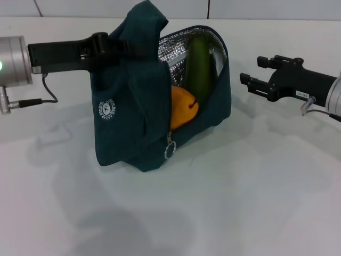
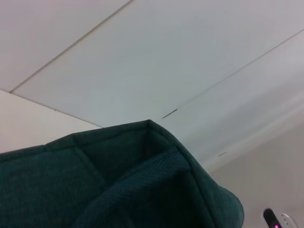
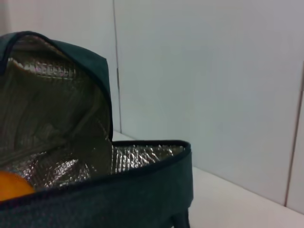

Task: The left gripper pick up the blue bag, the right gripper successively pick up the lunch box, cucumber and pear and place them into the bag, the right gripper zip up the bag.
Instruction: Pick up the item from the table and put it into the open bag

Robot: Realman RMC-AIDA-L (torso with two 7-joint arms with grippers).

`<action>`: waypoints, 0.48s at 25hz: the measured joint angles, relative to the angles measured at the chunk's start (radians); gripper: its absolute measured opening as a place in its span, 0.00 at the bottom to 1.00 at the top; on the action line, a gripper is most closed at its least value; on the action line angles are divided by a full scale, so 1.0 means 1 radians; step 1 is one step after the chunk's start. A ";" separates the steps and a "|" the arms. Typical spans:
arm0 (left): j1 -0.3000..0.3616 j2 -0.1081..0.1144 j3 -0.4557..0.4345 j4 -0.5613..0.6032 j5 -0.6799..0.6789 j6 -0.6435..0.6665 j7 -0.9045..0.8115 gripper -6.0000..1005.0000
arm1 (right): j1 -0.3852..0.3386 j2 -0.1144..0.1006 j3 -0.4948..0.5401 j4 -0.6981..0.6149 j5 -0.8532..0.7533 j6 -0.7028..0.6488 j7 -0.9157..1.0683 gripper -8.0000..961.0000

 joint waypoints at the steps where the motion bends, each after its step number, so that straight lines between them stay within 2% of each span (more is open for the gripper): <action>1: 0.000 0.000 0.000 0.000 0.000 0.000 0.000 0.06 | 0.006 -0.001 -0.003 0.002 0.000 0.001 0.000 0.63; 8: 0.000 -0.001 0.000 0.000 0.000 0.000 0.000 0.06 | 0.074 0.003 -0.034 0.053 -0.009 0.024 -0.001 0.63; 12: -0.001 -0.002 0.000 0.000 0.000 0.000 0.000 0.06 | 0.110 0.008 -0.040 0.080 -0.010 0.054 -0.007 0.70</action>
